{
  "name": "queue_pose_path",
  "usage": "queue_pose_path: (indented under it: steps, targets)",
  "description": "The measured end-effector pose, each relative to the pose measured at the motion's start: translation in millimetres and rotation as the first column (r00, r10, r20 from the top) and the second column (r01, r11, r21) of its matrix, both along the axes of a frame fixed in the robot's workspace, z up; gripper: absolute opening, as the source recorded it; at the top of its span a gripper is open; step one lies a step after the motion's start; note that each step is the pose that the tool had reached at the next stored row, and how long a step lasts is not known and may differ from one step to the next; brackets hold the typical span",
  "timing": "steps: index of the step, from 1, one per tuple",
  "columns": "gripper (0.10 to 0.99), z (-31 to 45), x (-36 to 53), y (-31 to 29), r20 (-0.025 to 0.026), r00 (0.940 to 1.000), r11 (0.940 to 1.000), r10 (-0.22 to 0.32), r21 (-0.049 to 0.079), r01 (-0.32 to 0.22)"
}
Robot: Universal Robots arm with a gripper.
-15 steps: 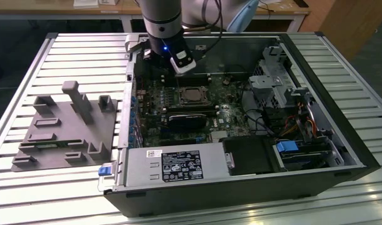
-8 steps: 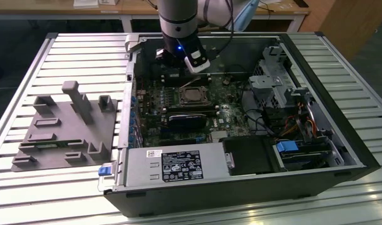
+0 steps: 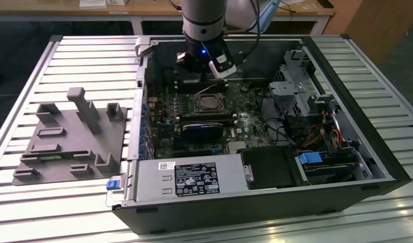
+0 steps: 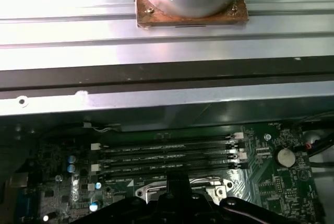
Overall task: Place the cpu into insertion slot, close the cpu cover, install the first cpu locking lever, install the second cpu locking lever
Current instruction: 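Install the first cpu locking lever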
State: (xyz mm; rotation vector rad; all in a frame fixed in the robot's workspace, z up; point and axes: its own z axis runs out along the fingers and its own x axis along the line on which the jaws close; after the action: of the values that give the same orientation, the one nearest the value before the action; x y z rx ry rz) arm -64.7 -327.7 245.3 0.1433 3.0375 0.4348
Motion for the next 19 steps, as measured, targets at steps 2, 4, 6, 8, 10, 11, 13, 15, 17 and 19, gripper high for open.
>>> queue_pose_path:
  steps: [2,4,6,8,10,11,13,15,17,19]
  targets:
    - [0.102,0.0,0.2,0.0,0.0000,1.0000,1.0000,0.000,0.000,0.000]
    - [0.102,0.0,0.3,0.0,0.0001,1.0000,1.0000,0.000,0.000,0.000]
    - [0.102,0.0,0.4,0.0,0.0000,1.0000,1.0000,0.000,0.000,0.000]
    - [0.102,-0.2,0.4,0.0,0.0005,1.0000,1.0000,0.000,0.000,0.000]
    - [0.102,-0.8,0.1,0.1,0.0045,1.0000,1.0000,0.000,-0.009,0.000]
    - [0.102,-1.4,-1.4,0.0,0.0115,0.9999,0.9999,0.000,-0.011,0.000]
    - [0.102,-2.7,-1.6,0.0,0.0254,0.9997,0.9999,0.000,-0.014,0.000]
    - [0.102,-3.5,-2.0,0.0,0.0434,0.9991,0.9999,0.000,-0.017,0.001]
    - [0.102,-4.3,-2.2,0.0,0.0650,0.9979,0.9998,0.000,-0.018,0.001]
    - [0.102,-5.1,-2.5,0.0,0.0864,0.9963,0.9998,0.000,-0.019,0.001]
